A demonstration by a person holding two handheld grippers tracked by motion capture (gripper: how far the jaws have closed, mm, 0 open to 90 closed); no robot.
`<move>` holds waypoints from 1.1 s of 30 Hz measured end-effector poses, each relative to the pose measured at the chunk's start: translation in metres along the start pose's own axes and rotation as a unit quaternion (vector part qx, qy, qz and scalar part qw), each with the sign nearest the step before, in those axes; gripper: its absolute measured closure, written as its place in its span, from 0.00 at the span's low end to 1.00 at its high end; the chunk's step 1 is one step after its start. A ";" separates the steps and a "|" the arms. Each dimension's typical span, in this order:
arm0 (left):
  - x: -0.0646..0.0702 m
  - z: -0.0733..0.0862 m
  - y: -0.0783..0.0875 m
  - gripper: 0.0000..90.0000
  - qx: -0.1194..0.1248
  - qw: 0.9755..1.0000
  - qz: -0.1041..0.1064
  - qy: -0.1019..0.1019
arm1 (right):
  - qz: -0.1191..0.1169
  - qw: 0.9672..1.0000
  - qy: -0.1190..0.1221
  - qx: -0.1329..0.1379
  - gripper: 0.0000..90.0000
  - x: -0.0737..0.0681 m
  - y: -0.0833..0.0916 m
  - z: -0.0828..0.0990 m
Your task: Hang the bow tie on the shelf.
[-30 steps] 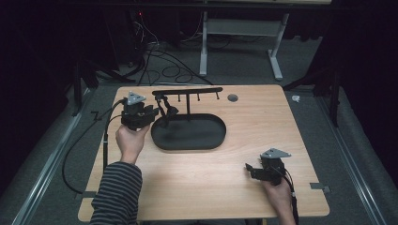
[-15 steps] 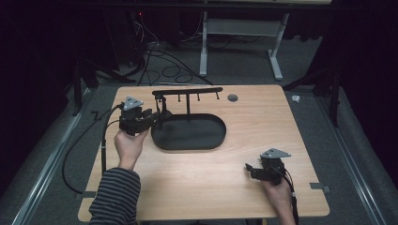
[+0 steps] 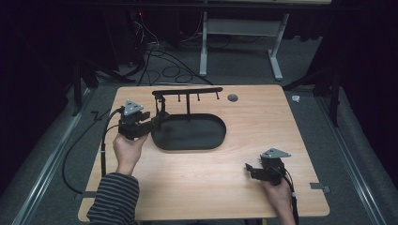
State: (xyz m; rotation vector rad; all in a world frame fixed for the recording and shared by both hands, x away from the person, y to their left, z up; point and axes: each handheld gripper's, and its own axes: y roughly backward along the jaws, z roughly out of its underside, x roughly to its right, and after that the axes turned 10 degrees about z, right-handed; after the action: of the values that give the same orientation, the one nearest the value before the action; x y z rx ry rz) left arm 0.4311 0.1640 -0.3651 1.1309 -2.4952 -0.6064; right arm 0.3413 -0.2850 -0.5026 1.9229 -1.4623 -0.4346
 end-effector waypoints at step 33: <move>0.006 0.021 0.016 0.59 0.007 1.000 0.006 0.013 | 0.000 1.000 0.000 0.000 0.30 0.000 0.000 0.000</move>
State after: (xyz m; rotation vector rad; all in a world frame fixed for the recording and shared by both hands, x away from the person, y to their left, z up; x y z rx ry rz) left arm 0.4073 0.1738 -0.3736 1.1219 -2.4848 -0.5687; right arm 0.3413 -0.2849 -0.5026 1.9228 -1.4623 -0.4336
